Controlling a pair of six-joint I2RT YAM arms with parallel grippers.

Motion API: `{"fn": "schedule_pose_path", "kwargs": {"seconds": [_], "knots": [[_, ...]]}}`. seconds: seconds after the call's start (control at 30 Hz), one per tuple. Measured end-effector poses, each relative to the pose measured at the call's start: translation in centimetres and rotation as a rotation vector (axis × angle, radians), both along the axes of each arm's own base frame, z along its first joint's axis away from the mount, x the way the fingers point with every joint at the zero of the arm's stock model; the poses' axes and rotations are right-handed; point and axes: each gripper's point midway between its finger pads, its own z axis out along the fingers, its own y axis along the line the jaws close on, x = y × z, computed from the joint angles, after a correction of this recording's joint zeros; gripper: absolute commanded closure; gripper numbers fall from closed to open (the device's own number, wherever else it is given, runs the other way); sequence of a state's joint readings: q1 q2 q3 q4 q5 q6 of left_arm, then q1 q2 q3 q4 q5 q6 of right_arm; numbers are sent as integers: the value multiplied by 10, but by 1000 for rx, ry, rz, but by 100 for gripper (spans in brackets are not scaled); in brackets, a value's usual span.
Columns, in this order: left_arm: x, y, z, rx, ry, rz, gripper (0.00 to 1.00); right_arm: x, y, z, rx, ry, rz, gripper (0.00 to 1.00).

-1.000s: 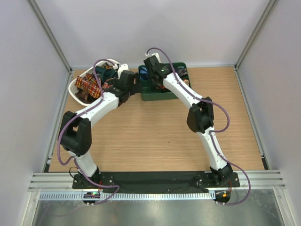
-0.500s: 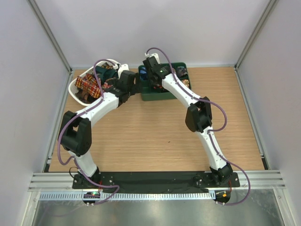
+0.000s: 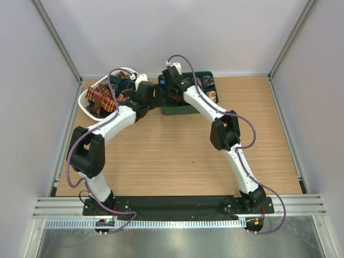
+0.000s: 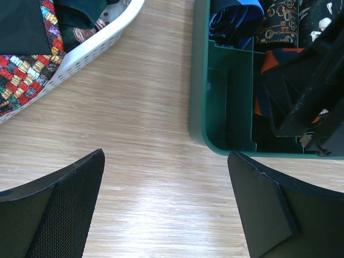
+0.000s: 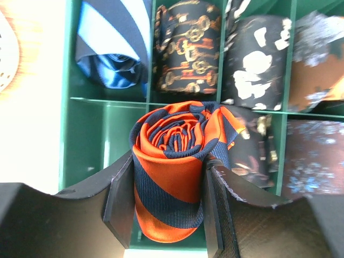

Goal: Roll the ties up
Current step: Place the rolled tie into the container

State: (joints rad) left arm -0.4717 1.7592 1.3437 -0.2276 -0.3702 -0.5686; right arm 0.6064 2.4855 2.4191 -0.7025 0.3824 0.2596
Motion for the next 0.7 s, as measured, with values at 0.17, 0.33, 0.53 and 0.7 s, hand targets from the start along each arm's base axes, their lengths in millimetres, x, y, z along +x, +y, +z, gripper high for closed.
{"fn": "schedule_pose_path", "kwargs": {"seconds": [0.17, 0.33, 0.53, 0.7], "knots": [[0, -1, -1, -2, 2, -4, 4, -3, 8, -8, 51, 25, -25, 99], [0, -2, -4, -2, 9, -7, 4, -2, 4, -10, 87, 38, -65, 99], [-1, -4, -5, -6, 15, -18, 4, 3, -3, -13, 157, 77, -81, 99], [0, -7, -16, -5, 38, -33, 6, 4, -5, -15, 216, 116, -84, 99]]}}
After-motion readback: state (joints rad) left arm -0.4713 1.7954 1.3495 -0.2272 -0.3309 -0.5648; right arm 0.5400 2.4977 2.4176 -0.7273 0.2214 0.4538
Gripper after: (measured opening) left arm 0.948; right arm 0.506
